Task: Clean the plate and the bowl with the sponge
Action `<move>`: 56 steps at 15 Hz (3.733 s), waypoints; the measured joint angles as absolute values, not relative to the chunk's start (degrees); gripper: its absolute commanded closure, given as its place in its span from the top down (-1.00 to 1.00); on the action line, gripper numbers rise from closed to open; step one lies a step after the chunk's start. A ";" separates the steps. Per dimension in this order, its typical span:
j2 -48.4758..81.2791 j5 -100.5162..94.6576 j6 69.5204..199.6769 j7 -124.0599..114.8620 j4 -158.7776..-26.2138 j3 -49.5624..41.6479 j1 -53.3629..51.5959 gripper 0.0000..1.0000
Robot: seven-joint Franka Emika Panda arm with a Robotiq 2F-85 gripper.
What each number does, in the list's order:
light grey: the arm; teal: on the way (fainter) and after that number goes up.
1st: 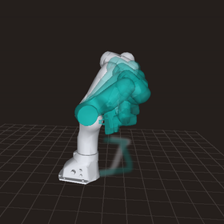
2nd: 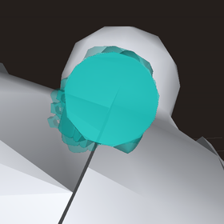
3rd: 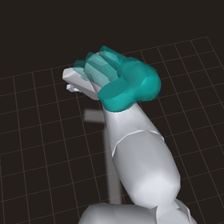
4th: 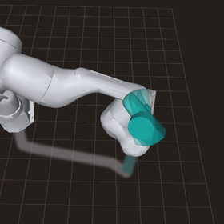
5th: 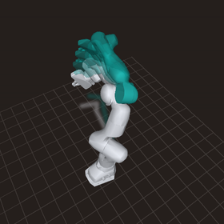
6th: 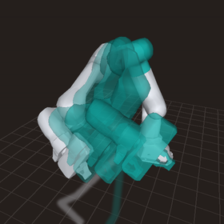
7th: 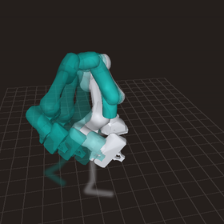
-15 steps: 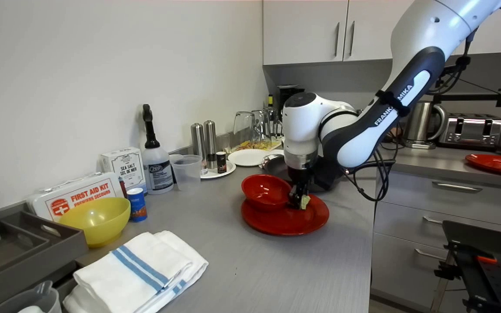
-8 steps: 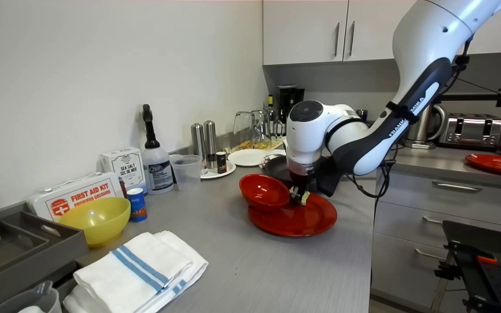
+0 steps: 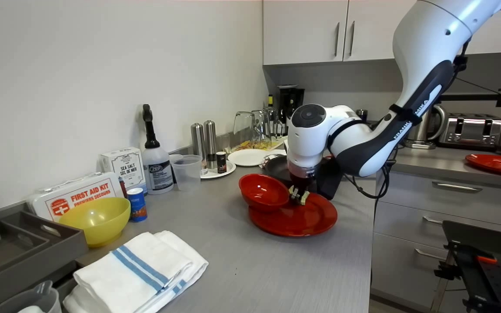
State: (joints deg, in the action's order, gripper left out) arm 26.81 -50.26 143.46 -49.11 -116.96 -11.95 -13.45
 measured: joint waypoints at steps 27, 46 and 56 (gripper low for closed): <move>24.86 -28.25 125.56 -29.33 -115.00 -3.76 -8.73 -0.50; 24.24 -28.53 123.00 -29.33 -114.89 -5.81 -7.73 -0.50; 23.49 -28.22 122.40 -29.33 -115.46 -6.38 -7.23 -0.50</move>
State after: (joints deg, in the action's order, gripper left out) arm 23.49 -28.22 122.40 -29.33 -115.46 -6.38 -7.23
